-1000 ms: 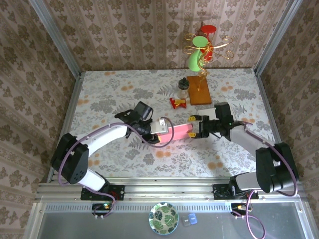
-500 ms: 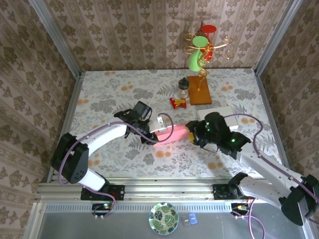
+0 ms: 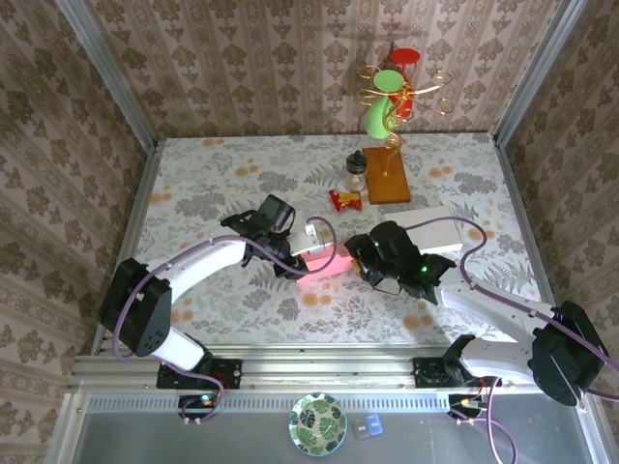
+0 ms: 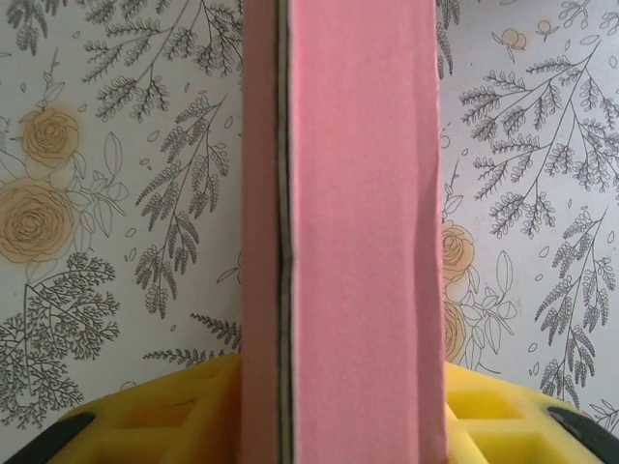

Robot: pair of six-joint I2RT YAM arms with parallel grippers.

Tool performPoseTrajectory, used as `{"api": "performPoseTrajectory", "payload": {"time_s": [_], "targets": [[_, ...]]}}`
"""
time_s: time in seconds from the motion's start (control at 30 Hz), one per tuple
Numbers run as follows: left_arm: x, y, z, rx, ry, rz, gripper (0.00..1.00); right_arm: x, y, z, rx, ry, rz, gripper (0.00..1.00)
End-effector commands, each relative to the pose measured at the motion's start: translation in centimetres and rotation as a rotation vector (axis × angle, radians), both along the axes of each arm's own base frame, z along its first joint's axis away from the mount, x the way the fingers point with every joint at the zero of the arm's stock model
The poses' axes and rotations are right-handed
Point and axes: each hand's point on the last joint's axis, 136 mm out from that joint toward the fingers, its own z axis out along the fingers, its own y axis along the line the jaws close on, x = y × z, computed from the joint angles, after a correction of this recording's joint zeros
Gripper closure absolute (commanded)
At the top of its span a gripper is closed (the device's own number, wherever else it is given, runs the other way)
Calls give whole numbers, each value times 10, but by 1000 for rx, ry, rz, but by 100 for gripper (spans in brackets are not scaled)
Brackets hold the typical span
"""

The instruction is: Fold the paper box

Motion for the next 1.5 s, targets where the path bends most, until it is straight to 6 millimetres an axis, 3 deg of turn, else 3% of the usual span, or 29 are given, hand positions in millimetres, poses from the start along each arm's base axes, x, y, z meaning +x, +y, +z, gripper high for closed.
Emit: {"api": "performPoseTrajectory", "payload": {"time_s": [0.0,0.33,0.53,0.83,0.93,1.07,1.2,1.33,1.47], "targets": [[1,-5,4,5,8,2,57,8,-5,-1,-18,-20,-53,54],[1,-14,9,0,-29,-14,54,-13,-18,-45,-93,155,-91,63],[0,-21,12,-6,-44,-19,54,-15,-17,-47,-130,201,-79,72],[-1,-26,12,-9,-46,-28,58,-17,-13,-44,-127,216,-58,73],[-2,-26,11,-7,-47,-37,60,-15,-11,-32,-149,176,-7,65],[-4,-24,11,-3,-52,-48,62,-9,-15,3,-223,26,121,59],[-4,-23,11,-1,-57,-58,63,-14,-24,30,-318,-124,314,57],[-4,-23,12,1,-57,-67,63,-18,-48,56,-382,-293,458,57],[-5,-21,11,7,-56,-79,63,-8,-73,66,-399,-399,538,58]]}}
